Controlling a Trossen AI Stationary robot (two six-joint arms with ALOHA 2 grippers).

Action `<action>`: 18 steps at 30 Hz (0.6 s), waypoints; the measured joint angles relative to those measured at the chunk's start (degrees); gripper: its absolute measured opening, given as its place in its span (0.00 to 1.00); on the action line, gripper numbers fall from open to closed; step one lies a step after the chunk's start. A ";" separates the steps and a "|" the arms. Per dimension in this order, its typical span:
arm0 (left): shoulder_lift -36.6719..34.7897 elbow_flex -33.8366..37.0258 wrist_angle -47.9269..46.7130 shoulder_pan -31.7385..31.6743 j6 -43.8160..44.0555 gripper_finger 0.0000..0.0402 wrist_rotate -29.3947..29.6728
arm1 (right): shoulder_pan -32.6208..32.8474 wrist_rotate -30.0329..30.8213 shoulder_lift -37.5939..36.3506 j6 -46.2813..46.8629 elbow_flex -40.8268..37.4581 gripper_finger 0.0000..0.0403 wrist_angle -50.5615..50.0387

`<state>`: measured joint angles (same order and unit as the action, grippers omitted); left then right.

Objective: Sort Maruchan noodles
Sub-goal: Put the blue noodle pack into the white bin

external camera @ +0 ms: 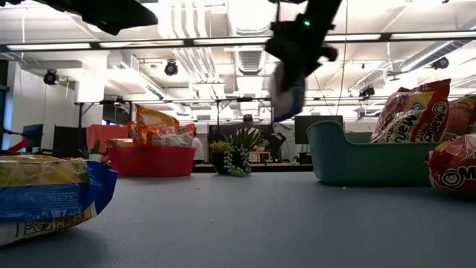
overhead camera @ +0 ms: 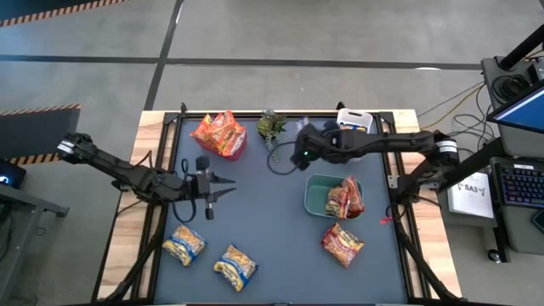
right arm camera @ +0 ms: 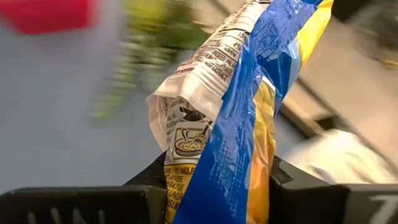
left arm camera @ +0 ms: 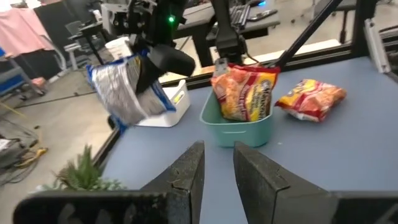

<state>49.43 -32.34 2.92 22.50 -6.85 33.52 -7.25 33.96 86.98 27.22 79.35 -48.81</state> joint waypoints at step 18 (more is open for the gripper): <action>0.02 0.22 -1.80 0.00 -1.86 0.17 5.09 | -18.46 6.65 1.32 6.31 -1.53 0.25 -25.91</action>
<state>49.45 -32.12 1.11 22.50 -8.70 38.61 -25.71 40.61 88.31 33.54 77.82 -74.72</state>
